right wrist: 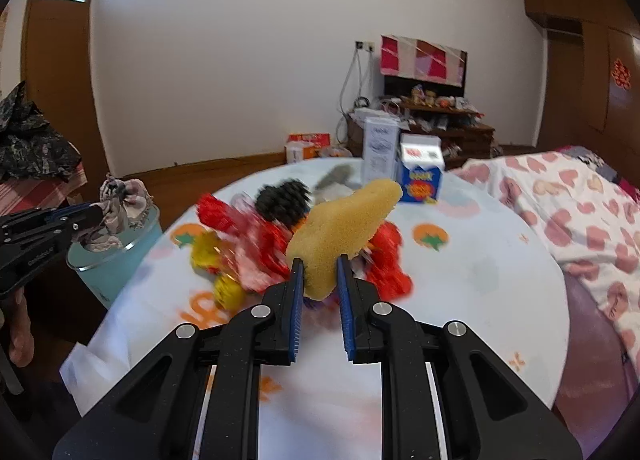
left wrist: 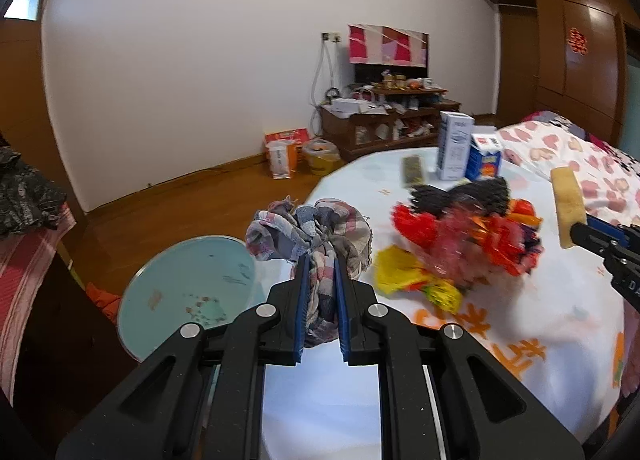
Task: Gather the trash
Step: 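Carry the cloth and sponge with both tools over the light-blue bucket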
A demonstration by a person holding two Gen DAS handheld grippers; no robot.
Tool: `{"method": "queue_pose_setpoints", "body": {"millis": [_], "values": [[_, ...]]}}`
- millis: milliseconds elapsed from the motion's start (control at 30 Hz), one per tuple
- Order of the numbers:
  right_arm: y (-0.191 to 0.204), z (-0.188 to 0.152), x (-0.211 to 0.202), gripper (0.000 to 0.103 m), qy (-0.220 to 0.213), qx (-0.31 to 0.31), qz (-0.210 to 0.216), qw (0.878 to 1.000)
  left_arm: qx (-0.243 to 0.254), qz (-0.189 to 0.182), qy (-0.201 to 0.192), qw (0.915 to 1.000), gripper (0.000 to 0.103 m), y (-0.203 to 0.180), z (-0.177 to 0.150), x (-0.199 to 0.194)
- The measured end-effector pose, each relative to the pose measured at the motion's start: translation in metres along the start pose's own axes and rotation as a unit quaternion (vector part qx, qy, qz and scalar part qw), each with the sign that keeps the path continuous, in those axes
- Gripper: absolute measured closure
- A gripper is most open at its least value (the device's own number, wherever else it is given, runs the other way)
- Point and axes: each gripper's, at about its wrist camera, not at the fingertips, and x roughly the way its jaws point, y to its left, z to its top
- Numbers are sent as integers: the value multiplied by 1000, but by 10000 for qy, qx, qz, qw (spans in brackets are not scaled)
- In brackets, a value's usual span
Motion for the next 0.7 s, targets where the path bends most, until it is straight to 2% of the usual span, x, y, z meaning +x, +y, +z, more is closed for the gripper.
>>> {"method": "queue_pose_setpoints", "body": {"millis": [700], "values": [[71,32,52,86,-66,-614,553,9966,-257,574,40,9980,90,47,1,14]]}}
